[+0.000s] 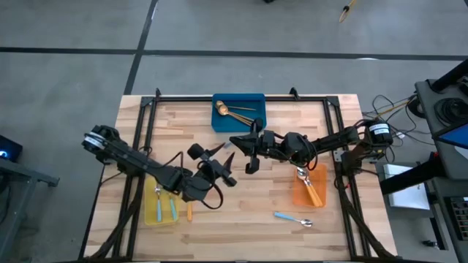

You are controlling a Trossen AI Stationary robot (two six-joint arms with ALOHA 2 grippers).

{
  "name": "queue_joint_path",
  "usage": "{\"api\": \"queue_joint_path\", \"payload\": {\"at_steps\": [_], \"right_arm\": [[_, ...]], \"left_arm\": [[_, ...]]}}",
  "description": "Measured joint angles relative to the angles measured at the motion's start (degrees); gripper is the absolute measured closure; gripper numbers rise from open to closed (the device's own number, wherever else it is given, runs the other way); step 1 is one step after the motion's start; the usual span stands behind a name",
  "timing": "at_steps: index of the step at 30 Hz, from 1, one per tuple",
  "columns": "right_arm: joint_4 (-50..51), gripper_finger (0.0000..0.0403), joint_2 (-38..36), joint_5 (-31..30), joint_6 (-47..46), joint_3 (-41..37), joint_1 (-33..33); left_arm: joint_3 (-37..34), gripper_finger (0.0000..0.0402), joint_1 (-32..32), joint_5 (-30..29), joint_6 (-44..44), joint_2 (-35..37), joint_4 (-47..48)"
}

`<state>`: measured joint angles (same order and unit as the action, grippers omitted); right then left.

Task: Sort silverware by color (type)
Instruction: Put the blue spoon into the yellow bin

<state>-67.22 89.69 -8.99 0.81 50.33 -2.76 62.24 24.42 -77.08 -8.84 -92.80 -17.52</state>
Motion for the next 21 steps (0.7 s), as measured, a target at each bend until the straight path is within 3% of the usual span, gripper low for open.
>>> {"api": "queue_joint_path", "payload": {"at_steps": [14, 21], "right_arm": [[-0.39, 0.0394, 0.00, 0.41, -0.15, 0.00, 0.00], [-0.39, 0.0394, 0.00, 0.39, -0.17, 0.00, 0.00]], "left_arm": [[0.00, 0.0208, -3.16, 0.11, -5.04, -0.19, -3.07], [0.00, 0.0235, -3.21, 1.59, -8.85, -0.16, -7.10]]}}
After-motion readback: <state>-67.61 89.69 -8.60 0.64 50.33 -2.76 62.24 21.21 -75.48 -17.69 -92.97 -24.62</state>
